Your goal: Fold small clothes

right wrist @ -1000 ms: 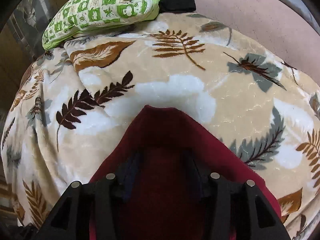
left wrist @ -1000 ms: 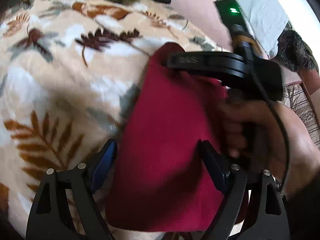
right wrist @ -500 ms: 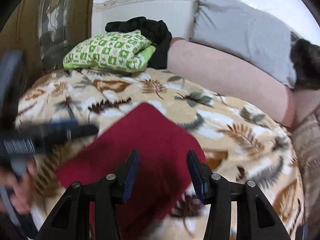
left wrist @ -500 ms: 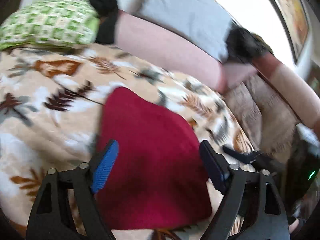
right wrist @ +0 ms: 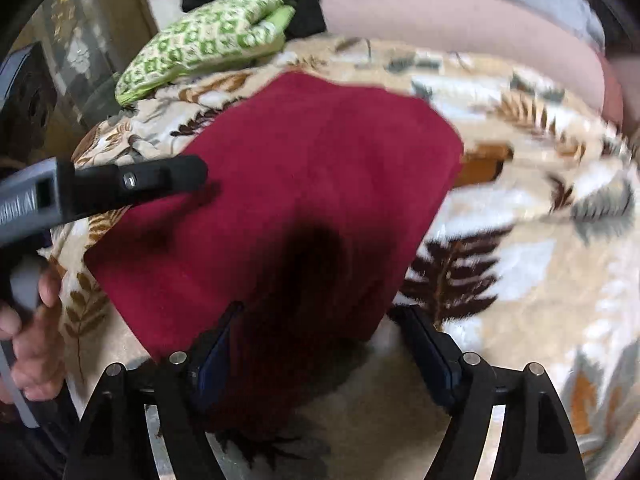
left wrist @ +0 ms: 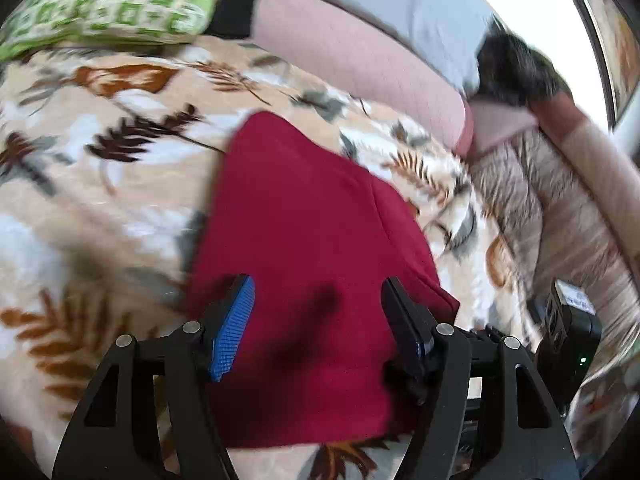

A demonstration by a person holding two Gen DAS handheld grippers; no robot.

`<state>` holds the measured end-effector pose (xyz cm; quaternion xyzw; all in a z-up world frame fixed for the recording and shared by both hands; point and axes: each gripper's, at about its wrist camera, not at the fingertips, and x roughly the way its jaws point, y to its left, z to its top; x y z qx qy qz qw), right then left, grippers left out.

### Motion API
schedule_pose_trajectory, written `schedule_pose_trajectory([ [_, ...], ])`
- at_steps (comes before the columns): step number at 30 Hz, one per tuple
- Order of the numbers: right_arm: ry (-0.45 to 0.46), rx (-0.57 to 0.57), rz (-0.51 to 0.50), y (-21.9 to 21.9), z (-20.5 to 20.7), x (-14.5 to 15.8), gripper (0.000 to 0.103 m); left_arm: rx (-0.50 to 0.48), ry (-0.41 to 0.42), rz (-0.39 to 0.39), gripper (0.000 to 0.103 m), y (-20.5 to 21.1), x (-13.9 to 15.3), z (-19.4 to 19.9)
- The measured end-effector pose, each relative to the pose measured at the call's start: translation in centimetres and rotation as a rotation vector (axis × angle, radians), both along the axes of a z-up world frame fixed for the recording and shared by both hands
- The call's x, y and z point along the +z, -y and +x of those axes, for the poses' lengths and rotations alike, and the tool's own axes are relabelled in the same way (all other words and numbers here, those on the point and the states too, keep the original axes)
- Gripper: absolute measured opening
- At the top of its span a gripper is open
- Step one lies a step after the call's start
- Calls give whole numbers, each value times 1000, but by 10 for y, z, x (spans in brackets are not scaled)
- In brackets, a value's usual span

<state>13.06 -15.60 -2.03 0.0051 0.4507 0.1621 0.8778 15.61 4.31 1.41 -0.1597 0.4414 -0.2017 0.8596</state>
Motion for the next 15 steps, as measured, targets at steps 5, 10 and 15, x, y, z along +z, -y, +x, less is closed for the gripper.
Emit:
schedule_pose_trajectory([
  [5, 126, -172, 155, 34, -12, 28, 76, 67, -14, 121, 67, -21, 15, 14],
  [10, 154, -303, 458, 60, -6, 28, 87, -12, -58, 101, 73, -16, -1, 42],
  [15, -16, -215, 503, 46, 25, -1, 88, -15, -80, 43, 73, -11, -13, 55],
])
